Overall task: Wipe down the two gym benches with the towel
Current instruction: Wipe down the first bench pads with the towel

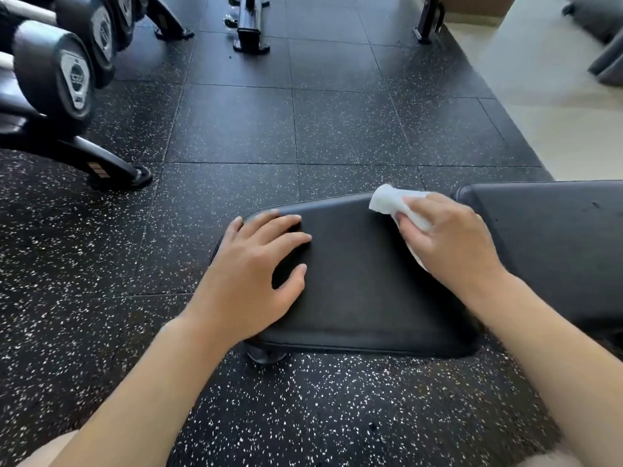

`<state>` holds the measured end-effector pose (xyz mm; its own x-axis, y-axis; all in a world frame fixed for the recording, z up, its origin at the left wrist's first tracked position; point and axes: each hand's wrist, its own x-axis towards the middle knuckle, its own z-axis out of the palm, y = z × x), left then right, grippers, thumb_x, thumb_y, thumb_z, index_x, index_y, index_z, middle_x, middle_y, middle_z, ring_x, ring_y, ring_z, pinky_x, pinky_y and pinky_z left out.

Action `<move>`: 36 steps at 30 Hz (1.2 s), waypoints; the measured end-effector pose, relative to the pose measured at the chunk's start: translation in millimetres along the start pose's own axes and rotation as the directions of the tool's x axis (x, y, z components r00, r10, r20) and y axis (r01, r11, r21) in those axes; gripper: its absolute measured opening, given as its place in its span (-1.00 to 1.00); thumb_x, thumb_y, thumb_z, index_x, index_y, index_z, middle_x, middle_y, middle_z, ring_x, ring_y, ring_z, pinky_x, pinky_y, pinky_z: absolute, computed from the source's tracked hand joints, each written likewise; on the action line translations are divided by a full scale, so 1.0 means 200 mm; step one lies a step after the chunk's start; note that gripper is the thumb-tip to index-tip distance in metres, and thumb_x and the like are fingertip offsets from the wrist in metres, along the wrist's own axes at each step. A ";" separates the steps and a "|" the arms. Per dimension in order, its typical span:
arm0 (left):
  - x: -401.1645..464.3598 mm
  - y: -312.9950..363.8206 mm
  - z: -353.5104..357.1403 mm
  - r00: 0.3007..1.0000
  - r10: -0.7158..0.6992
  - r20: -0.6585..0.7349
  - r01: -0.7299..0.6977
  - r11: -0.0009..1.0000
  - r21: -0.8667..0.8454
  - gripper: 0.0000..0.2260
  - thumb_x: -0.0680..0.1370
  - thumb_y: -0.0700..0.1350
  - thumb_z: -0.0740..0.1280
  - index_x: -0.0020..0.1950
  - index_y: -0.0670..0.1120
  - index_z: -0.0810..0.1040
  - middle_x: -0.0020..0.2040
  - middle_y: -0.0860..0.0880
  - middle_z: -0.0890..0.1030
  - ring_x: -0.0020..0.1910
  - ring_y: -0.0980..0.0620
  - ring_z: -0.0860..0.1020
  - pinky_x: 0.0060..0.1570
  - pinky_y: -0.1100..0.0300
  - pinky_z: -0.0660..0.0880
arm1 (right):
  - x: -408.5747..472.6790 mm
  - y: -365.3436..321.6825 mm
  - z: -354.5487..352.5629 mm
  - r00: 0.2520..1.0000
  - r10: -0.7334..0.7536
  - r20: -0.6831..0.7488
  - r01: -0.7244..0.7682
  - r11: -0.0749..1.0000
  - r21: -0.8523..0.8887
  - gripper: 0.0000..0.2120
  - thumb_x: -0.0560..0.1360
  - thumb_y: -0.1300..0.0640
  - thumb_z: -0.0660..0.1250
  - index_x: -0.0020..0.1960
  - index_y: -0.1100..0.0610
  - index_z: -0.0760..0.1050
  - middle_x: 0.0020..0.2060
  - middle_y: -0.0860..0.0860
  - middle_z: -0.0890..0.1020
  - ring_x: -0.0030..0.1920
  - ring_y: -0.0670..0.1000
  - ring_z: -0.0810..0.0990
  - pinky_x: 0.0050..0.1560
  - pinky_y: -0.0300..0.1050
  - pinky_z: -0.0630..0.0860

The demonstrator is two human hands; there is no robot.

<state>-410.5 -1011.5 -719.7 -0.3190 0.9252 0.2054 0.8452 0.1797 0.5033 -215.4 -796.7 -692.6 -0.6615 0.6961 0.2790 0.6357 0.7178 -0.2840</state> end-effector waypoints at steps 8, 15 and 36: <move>0.11 0.02 0.04 0.998 0.062 -0.019 -0.062 0.998 -0.010 -0.67 0.56 -0.08 0.34 0.31 -0.05 0.69 0.43 0.00 0.59 0.47 -0.12 0.48 0.52 -0.16 0.33 | -0.48 -0.18 -0.07 0.961 -0.269 0.072 0.269 0.963 0.003 -0.69 0.57 0.03 0.35 0.30 0.02 0.59 -0.15 -0.03 0.53 -0.27 0.08 0.56 -0.30 0.01 0.55; 0.11 0.14 0.10 0.989 0.135 0.055 -0.138 0.990 0.037 -0.65 0.57 -0.01 0.33 0.33 0.02 0.67 0.46 0.03 0.57 0.52 -0.12 0.44 0.51 -0.32 0.25 | -0.59 -0.11 -0.07 0.913 -0.406 -0.029 0.406 0.914 -0.017 -0.73 0.64 0.04 0.30 0.25 0.11 0.66 -0.23 0.01 0.54 -0.37 0.07 0.49 -0.39 -0.05 0.47; 0.05 -0.05 -0.01 0.999 -0.036 -0.035 0.037 0.999 0.019 -0.59 0.59 -0.01 0.32 0.43 -0.04 0.61 0.50 -0.05 0.51 0.49 -0.13 0.42 0.53 -0.13 0.33 | -0.54 -0.36 0.07 0.818 -0.573 -0.044 0.568 0.818 -0.089 -0.74 0.51 0.17 0.42 0.19 0.11 0.67 -0.25 -0.01 0.54 -0.38 0.05 0.44 -0.44 -0.01 0.44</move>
<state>-422.6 -1004.1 -721.7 -0.3638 0.9061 0.2162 0.8409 0.2196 0.4947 -195.6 -923.8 -713.9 -0.8880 0.1587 0.4316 0.1798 0.9837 0.0083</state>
